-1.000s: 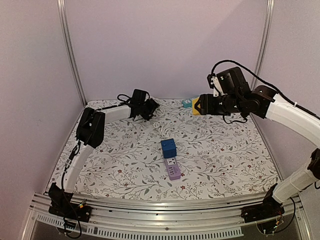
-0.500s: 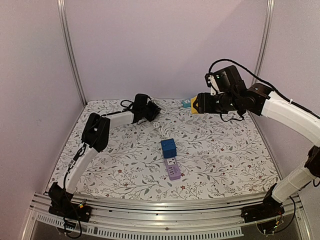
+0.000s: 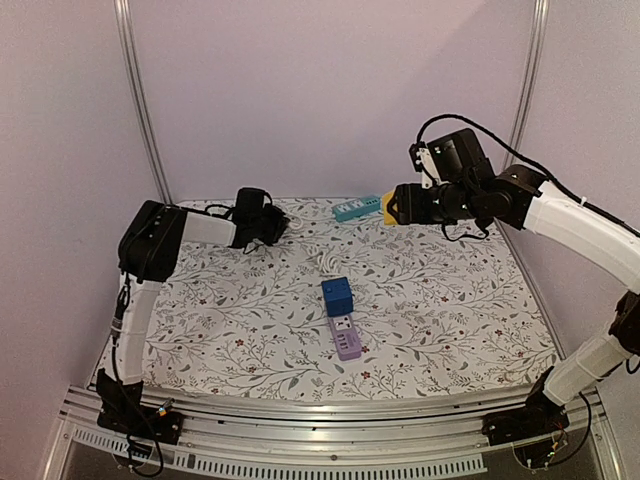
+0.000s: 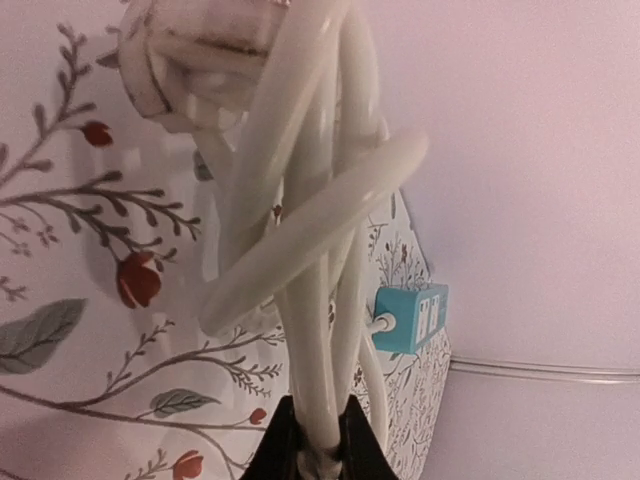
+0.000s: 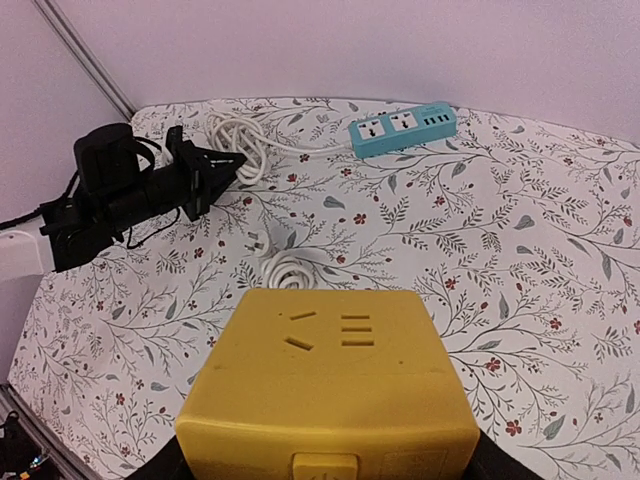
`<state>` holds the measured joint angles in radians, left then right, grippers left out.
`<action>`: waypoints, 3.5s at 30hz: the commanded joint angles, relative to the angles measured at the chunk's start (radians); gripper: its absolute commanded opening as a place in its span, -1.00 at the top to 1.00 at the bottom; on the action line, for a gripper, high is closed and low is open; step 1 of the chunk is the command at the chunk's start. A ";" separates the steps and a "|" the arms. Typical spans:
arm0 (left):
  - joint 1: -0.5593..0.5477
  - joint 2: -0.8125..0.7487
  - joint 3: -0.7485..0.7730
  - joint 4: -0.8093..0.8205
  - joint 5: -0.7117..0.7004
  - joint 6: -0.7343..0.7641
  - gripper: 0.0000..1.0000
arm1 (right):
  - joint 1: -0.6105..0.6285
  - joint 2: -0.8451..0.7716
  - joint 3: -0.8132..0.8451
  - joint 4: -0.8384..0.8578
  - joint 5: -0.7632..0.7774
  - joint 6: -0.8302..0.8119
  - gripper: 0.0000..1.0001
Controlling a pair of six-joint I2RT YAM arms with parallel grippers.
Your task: Insert the plug
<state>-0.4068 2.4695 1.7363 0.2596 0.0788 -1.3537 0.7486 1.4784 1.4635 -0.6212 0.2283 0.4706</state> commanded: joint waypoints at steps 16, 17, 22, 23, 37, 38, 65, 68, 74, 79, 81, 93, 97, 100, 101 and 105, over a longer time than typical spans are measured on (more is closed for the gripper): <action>0.108 -1.034 -0.899 -0.219 -0.198 0.199 1.00 | -0.018 -0.130 -0.127 0.136 -0.146 -0.175 1.00; 0.101 -1.122 -0.932 -0.270 -0.221 0.199 1.00 | -0.018 -0.140 -0.140 0.146 -0.157 -0.178 1.00; 0.043 -1.460 -1.087 -0.540 -0.321 0.159 1.00 | -0.021 -0.160 -0.190 0.188 -0.216 -0.195 1.00; 0.023 -1.530 -1.120 -0.591 -0.339 0.138 0.99 | -0.021 -0.161 -0.196 0.195 -0.233 -0.200 1.00; -0.205 -1.913 -1.238 -1.077 -0.370 -0.042 0.71 | -0.021 -0.162 -0.252 0.237 -0.369 -0.194 1.00; -0.206 -1.890 -1.231 -1.081 -0.358 -0.028 0.66 | -0.022 -0.163 -0.254 0.238 -0.375 -0.194 1.00; -0.182 -1.006 -0.593 -1.028 -0.208 0.795 -0.99 | -0.125 -0.189 -0.293 0.326 -1.188 -0.372 1.00; -0.122 -0.926 -0.581 -1.008 -0.123 0.889 -0.99 | -0.126 -0.118 -0.224 0.307 -1.148 -0.353 1.00; -0.048 -0.776 -0.519 -1.004 -0.138 0.970 -0.99 | -0.126 0.000 -0.083 0.203 -1.062 -0.373 1.00; 0.008 -0.650 -0.410 -1.013 -0.127 1.005 -0.91 | -0.126 0.077 -0.004 0.155 -1.028 -0.365 1.00; 0.022 -0.579 -0.346 -1.052 -0.103 1.024 -0.84 | -0.126 0.095 0.014 0.150 -1.019 -0.355 1.00; 0.074 -0.409 -0.261 -1.034 -0.041 1.078 -0.73 | -0.126 0.156 0.074 0.144 -0.920 -0.299 1.00; 0.078 -0.361 -0.208 -1.056 -0.023 1.175 -0.54 | -0.126 0.168 0.078 0.142 -0.914 -0.278 1.00; 0.081 -0.347 -0.184 -1.071 -0.006 1.248 -0.02 | -0.124 0.175 0.081 0.140 -0.911 -0.270 1.00; 0.083 -0.342 -0.177 -1.075 0.025 1.277 0.14 | -0.126 0.176 0.081 0.140 -0.910 -0.270 1.00; 0.078 -0.328 -0.126 -1.122 0.039 1.341 0.32 | -0.126 0.177 0.081 0.137 -0.904 -0.265 1.00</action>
<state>-0.3309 2.1204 1.5585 -0.8124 0.0734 -0.1242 0.6270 1.6444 1.5135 -0.4896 -0.6861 0.1886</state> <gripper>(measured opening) 0.470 0.633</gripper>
